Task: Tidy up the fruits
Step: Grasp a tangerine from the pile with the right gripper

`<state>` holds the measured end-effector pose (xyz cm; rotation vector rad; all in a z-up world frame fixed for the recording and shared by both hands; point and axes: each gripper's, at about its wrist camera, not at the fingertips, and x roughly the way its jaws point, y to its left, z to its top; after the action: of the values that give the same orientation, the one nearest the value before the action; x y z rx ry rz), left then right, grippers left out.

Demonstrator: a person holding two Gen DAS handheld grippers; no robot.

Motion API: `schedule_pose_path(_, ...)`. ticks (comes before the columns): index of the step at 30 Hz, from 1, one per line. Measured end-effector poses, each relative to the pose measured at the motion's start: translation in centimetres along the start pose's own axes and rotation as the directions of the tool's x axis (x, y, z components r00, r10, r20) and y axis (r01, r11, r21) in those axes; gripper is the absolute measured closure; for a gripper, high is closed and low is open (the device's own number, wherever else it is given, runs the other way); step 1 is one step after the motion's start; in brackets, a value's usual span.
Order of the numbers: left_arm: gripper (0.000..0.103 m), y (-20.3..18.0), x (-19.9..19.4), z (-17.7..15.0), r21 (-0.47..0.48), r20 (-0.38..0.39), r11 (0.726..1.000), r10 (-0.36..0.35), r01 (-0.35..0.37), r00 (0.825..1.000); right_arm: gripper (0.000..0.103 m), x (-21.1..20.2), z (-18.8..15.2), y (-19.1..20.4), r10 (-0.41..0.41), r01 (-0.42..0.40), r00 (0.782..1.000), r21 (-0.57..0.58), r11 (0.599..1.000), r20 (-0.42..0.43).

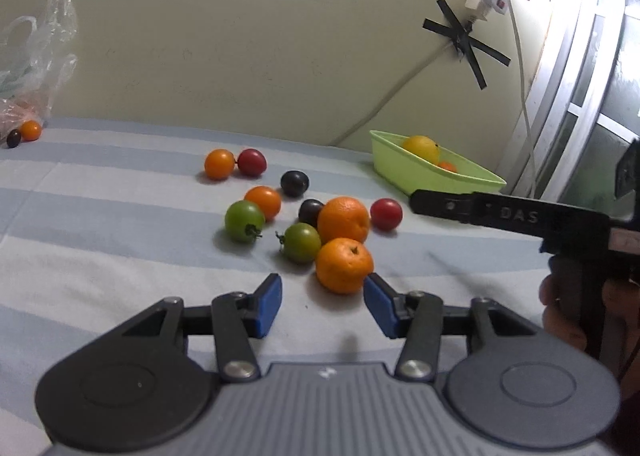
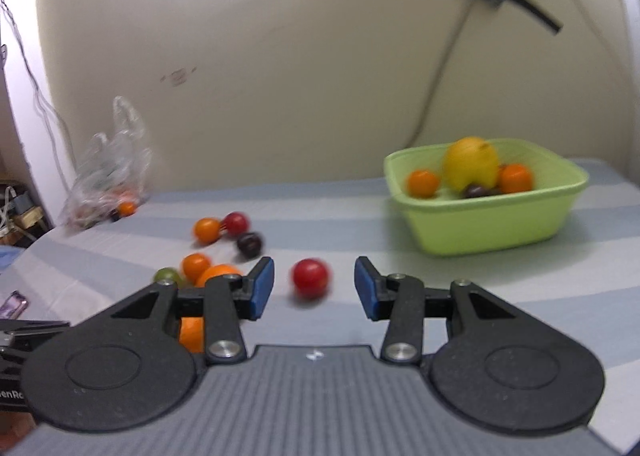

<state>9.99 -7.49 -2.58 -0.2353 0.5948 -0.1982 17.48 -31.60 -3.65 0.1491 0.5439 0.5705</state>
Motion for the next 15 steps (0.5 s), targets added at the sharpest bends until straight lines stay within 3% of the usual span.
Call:
schedule_pose_path(7,0.056,0.1,-0.1,0.0,-0.001,0.016,1.0,-0.031,0.031,0.999,0.056,1.9,0.6,0.6,0.081,-0.076,0.995,0.081,0.994,-0.059)
schedule_pose_path(13,0.056,0.2,0.0,0.1,-0.016,0.018,0.999,-0.047,0.048,0.999,0.042,2.7,0.1,2.2,0.112,-0.108,0.989,0.04,0.993,-0.099)
schedule_pose_path(15,0.056,0.0,0.0,0.0,-0.008,0.018,0.999,-0.047,0.047,0.999,0.041,3.0,0.2,2.5,0.126,-0.124,0.986,0.028,0.992,-0.112)
